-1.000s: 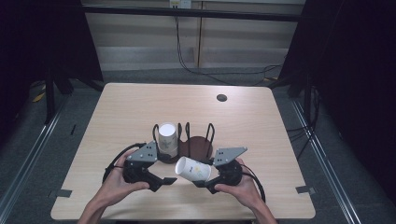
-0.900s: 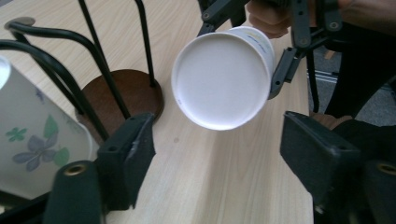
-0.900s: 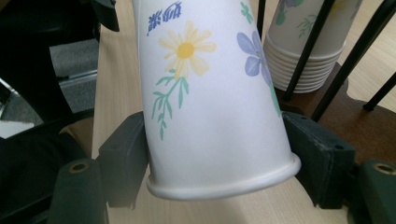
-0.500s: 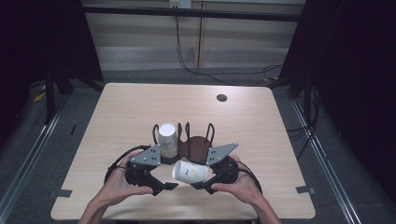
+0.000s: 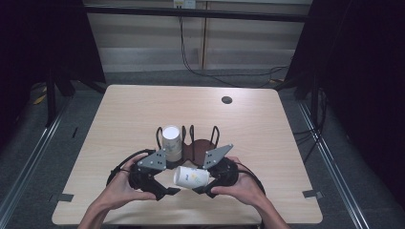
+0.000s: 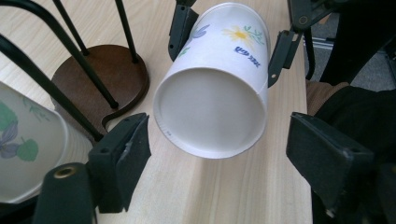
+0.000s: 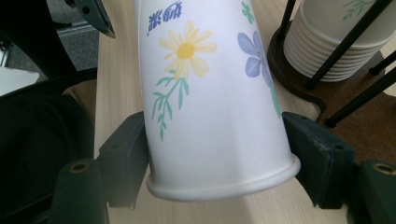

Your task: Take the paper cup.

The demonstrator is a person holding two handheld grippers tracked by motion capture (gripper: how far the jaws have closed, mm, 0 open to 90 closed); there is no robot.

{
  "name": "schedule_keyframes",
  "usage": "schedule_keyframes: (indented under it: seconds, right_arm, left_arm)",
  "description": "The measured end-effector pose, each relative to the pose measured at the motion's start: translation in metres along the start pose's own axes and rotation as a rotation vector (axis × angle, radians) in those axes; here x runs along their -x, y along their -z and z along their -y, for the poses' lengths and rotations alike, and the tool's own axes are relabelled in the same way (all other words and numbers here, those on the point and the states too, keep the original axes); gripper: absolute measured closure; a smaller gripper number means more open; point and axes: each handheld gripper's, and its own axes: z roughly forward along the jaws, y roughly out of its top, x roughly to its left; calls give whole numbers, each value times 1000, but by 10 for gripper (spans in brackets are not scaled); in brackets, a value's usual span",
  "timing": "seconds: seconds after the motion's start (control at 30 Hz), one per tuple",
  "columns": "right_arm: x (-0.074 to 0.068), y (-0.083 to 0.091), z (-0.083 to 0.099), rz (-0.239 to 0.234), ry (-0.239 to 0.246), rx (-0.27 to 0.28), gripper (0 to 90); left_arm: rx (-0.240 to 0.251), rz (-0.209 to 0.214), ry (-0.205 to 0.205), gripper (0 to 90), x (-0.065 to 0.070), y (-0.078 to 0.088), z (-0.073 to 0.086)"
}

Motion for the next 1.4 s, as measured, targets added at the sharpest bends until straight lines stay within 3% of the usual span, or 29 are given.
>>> schedule_keyframes:
  seconds: [0.17, 0.27, 0.4, 0.53, 0.67, 0.77, 1.0, 1.23, 1.4]
  right_arm:
    - [0, 1, -3, -1, 4, -33, 271]
    - [0, -1, -6, -14, 18, -91, 273]
    - [0, -1, -9, -20, 24, -119, 273]
    - [1, -2, -12, -30, 23, -137, 273]
    - [0, -6, -11, -42, 25, -150, 273]
    - [-2, -7, -11, -50, 34, -175, 273]
    - [-4, -8, -14, -53, 52, -222, 273]
    - [-7, -12, -18, -61, 57, -250, 273]
    - [-7, -14, -19, -62, 65, -235, 272]
  left_arm:
    - [-19, -12, 1, 204, 0, -1, 0]
    - [-17, -20, -1, 198, 1, -2, -1]
    - [-19, -21, -17, 284, 2, -3, -1]
    - [-29, -21, -7, 240, 2, -5, -2]
    - [-58, 10, 23, 225, 2, -12, -2]
    - [-99, 24, 17, 222, 4, -21, -3]
    - [-118, 67, -2, 289, 5, -26, -7]
    - [-139, 80, 1, 321, 4, -28, -6]
    - [-137, 96, 7, 325, 3, -27, -5]
